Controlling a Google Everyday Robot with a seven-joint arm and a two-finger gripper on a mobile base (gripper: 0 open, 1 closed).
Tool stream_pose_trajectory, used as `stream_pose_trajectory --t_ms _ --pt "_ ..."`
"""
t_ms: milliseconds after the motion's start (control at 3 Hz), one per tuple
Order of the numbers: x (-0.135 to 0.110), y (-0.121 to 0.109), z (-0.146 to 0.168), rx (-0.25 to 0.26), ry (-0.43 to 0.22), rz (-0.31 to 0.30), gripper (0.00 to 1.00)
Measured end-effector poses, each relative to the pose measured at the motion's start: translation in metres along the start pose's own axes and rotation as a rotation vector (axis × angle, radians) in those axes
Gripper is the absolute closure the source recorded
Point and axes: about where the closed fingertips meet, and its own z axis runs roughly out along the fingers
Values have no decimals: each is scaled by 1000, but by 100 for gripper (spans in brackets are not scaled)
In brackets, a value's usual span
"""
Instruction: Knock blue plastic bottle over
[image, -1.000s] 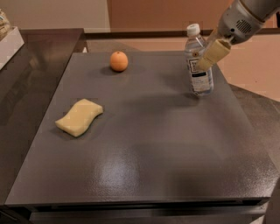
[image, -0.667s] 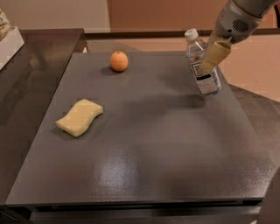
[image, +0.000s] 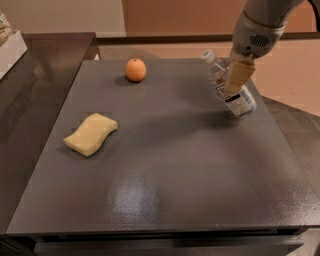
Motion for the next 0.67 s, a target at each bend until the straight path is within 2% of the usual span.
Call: stream_pose_trajectory --t_ms 667 --pt "-19 21 25 -14 101 -124 36"
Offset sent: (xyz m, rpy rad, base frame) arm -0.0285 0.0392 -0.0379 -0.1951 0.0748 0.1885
